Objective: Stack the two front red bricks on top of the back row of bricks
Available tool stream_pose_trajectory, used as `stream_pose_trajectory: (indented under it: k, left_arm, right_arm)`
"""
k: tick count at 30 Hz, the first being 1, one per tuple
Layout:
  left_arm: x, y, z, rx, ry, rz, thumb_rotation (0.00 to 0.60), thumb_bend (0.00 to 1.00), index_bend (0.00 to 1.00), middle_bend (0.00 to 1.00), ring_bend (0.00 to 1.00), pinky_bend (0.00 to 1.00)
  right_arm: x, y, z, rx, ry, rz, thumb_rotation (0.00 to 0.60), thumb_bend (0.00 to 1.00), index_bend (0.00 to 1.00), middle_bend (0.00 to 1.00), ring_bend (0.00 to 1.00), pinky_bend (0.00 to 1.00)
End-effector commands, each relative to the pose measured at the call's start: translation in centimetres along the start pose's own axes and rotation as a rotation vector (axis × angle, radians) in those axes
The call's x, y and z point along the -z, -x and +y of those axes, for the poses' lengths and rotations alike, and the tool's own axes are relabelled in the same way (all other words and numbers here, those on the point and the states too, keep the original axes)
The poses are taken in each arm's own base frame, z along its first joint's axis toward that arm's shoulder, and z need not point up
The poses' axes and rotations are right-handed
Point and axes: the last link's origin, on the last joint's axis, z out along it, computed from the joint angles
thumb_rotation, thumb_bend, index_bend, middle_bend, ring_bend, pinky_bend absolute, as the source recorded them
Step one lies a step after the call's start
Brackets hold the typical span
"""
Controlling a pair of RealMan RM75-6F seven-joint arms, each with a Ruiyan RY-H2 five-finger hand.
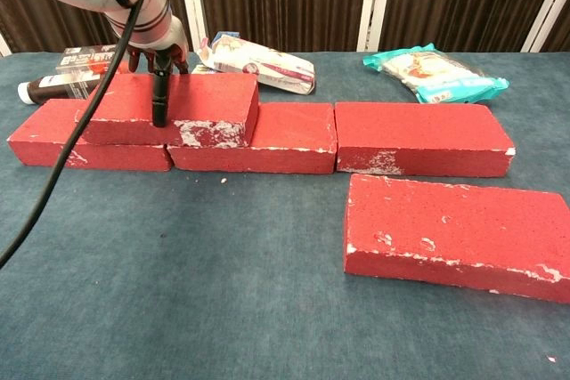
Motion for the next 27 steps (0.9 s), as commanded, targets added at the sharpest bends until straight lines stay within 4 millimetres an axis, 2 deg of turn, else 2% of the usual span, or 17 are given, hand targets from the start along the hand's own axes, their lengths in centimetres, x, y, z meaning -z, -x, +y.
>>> stream_pose_trajectory:
  k: [1, 27]
  left_arm:
    - [-0.04, 0.0, 0.0, 0.0, -0.001, 0.001, 0.6, 0.21, 0.0, 0.0, 0.0, 0.12]
    - [-0.19, 0.01, -0.11, 0.0, -0.004, -0.003, 0.6, 0.21, 0.0, 0.0, 0.0, 0.12]
  right_arm:
    - [0.01, 0.02, 0.0, 0.001, 0.001, -0.002, 0.6, 0.65, 0.16, 0.02, 0.0, 0.0]
    - [0.0, 0.08, -0.02, 0.005, 0.007, -0.012, 0.6, 0.65, 0.17, 0.02, 0.0, 0.0]
